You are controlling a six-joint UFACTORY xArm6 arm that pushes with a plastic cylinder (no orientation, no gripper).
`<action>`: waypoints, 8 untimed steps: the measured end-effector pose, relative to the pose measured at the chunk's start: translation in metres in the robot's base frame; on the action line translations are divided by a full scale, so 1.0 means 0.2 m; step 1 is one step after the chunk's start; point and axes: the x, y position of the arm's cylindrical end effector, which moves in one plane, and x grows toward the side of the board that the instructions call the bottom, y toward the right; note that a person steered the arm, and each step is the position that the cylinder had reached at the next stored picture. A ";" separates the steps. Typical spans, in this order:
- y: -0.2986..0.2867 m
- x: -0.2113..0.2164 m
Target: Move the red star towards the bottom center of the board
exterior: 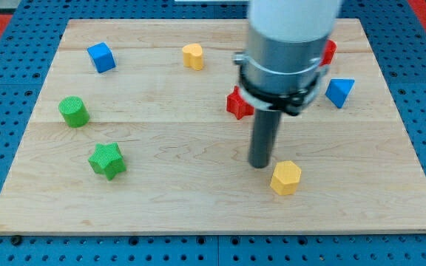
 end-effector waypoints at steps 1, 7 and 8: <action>-0.02 0.09; -0.61 0.04; -0.80 0.03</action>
